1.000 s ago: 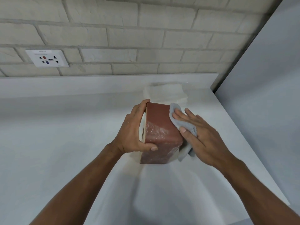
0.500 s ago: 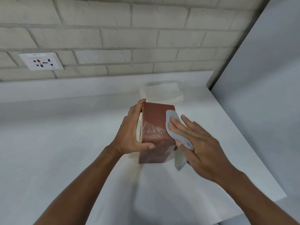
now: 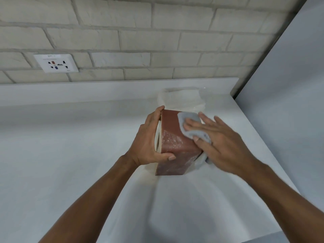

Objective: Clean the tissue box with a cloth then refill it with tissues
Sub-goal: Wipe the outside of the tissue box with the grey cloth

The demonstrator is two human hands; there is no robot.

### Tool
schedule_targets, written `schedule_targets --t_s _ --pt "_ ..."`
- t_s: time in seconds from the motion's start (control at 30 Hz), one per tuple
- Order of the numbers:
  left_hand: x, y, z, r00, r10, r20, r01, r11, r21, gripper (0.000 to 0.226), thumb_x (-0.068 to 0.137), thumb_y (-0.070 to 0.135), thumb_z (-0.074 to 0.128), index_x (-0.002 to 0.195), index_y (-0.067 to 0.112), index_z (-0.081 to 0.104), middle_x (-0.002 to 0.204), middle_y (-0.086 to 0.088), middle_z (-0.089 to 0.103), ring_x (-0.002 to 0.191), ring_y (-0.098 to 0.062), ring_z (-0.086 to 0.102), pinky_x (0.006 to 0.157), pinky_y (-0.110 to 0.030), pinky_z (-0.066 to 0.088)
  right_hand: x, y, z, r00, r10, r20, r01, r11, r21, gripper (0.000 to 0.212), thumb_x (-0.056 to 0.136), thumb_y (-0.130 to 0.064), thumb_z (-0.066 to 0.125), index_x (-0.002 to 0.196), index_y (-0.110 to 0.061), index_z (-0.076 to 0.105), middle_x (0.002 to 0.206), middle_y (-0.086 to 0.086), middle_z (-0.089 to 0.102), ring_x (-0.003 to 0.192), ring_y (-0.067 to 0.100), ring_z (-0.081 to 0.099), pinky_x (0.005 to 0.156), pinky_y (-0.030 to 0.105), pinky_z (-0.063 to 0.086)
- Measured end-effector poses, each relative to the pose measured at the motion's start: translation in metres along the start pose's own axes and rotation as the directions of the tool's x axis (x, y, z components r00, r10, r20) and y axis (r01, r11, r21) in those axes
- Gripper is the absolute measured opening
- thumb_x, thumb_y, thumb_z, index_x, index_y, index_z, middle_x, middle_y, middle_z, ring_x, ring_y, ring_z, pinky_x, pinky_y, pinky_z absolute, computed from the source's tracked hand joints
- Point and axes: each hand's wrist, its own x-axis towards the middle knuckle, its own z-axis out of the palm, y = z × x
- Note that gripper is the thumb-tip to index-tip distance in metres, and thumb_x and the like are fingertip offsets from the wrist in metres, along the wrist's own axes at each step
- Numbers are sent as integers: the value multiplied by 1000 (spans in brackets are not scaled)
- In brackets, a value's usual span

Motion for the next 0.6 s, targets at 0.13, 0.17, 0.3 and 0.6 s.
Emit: schedule_targets --t_s 0.13,0.17,0.3,0.6 --pt "2 -2 0 1000 5 5 -5 1000 17 143 53 100 60 163 23 11 158 -1 34 143 -17 41 114 -55 40 38 -11 0 996 90 27 -90 996 -23 55 97 -45 25 149 -33 41 157 -17 33 149 1 13 124 35 10" --pt "2 -2 0 1000 16 9 -16 1000 17 142 54 100 60 163 22 12 158 -1 34 144 -19 40 113 -56 40 41 -18 4 997 43 59 -42 999 -19 56 97 -44 25 150 -31 39 158 -14 32 149 1 13 124 35 10" --pt "1 -5 0 1000 19 16 -19 1000 20 145 55 100 60 163 14 15 160 -3 34 145 -21 40 112 -60 40 28 -18 4 989 -88 121 82 995 52 52 100 -41 31 150 -31 38 156 -18 31 147 -6 14 124 35 14" --pt "1 -4 2 992 123 -21 -122 992 10 109 65 94 60 153 38 28 156 7 37 145 -20 40 112 -55 41 46 -40 10 977 -152 148 150 988 29 51 100 -33 33 150 -25 39 159 -10 31 149 4 17 124 34 7"
